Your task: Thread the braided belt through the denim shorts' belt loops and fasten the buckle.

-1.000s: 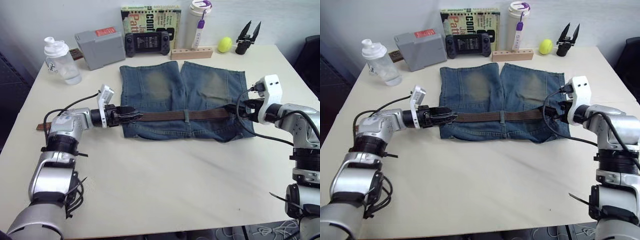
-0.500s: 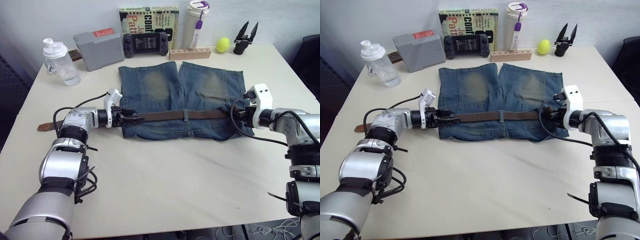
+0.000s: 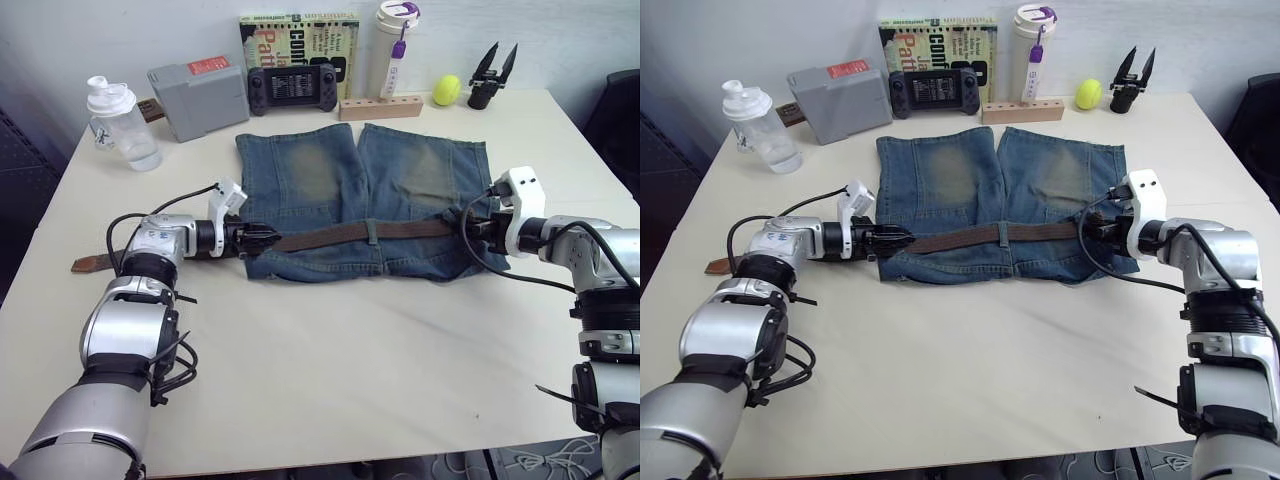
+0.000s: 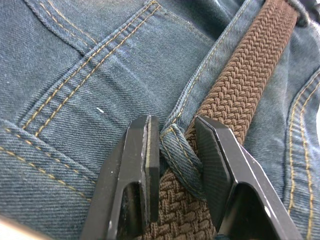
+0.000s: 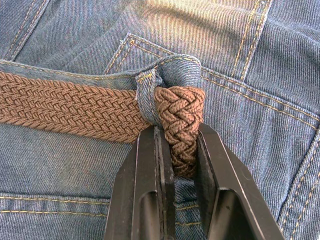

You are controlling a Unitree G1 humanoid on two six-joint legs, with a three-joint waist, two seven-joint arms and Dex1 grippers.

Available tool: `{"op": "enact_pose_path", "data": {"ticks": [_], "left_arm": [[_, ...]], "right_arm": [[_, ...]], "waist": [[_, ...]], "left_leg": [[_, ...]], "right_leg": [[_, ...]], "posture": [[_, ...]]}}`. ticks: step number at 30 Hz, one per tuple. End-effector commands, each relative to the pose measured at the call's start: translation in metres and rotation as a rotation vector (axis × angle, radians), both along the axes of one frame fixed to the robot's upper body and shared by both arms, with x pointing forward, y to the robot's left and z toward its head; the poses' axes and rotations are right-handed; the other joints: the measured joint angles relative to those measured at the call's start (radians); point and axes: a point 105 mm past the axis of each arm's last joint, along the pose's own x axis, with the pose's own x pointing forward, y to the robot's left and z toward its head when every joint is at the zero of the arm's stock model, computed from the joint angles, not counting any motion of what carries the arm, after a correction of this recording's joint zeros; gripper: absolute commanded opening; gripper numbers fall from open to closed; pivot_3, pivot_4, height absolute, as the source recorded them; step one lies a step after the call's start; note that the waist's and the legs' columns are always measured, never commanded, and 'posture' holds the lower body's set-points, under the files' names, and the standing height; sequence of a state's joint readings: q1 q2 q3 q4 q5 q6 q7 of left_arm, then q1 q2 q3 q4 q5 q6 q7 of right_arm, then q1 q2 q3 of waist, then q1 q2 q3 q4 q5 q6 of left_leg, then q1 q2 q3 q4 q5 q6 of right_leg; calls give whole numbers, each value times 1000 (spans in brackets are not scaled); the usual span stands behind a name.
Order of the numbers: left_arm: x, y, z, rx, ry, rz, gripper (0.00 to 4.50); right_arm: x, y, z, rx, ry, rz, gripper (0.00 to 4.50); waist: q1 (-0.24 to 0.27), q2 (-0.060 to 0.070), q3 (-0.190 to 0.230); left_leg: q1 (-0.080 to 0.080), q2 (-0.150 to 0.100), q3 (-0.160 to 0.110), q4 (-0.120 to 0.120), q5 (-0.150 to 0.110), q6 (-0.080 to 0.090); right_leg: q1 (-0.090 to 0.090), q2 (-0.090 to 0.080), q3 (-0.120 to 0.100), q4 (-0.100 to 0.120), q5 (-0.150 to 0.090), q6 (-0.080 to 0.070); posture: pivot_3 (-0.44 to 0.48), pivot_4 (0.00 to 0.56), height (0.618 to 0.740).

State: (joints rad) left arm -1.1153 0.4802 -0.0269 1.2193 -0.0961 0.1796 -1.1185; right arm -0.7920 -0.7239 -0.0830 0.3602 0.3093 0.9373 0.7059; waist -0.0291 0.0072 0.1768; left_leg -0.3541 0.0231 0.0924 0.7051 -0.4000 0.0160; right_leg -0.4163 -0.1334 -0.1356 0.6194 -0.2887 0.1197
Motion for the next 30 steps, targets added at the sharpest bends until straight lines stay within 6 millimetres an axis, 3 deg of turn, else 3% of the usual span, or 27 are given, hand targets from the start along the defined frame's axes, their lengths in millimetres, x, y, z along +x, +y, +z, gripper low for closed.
{"op": "enact_pose_path", "data": {"ticks": [1,6,12,14,18,22,26,30], "left_arm": [[7,-2,14,21,-87,9,1368],[7,1,48,23,-281,-33,1368],[-19,13,70,30,-489,-75,1368],[-31,16,71,33,-513,-73,1368],[-36,34,50,-27,-290,65,1368],[-34,30,50,-110,-163,80,2609],[-25,21,43,-133,-55,76,4399],[-19,9,39,-177,29,41,4500]], "right_arm": [[4,3,24,11,-93,18,240],[-2,7,43,64,-178,58,240],[-26,6,51,98,-263,112,240],[-34,8,50,126,-261,120,240],[-37,5,41,131,-246,70,240],[-37,5,34,109,-236,68,240],[-37,7,30,90,-231,79,240],[-39,8,28,77,-228,85,240]], "waist": [[0,0,0],[-1,0,0],[-2,0,0],[-1,0,0],[1,0,0],[9,0,0],[17,-1,0],[19,-1,0]], "left_leg": [[0,0,0,0,0,0],[-2,0,0,0,0,0],[-4,0,0,1,0,0],[-4,0,0,2,0,0],[-5,0,0,4,0,0],[-6,0,0,7,0,0],[-7,0,0,8,0,1],[-7,-1,0,8,0,1]], "right_leg": [[0,0,0,0,0,0],[-2,0,0,0,0,0],[-6,0,0,4,0,0],[-6,-1,0,4,0,0],[-6,-1,1,4,0,0],[-6,-1,1,5,0,0],[-6,-1,1,5,0,0],[-6,0,1,5,0,0]], "posture": [[0,150,731],[0,150,731],[0,150,731],[0,150,731],[0,150,731],[0,150,731],[0,150,731],[0,150,731]]}}
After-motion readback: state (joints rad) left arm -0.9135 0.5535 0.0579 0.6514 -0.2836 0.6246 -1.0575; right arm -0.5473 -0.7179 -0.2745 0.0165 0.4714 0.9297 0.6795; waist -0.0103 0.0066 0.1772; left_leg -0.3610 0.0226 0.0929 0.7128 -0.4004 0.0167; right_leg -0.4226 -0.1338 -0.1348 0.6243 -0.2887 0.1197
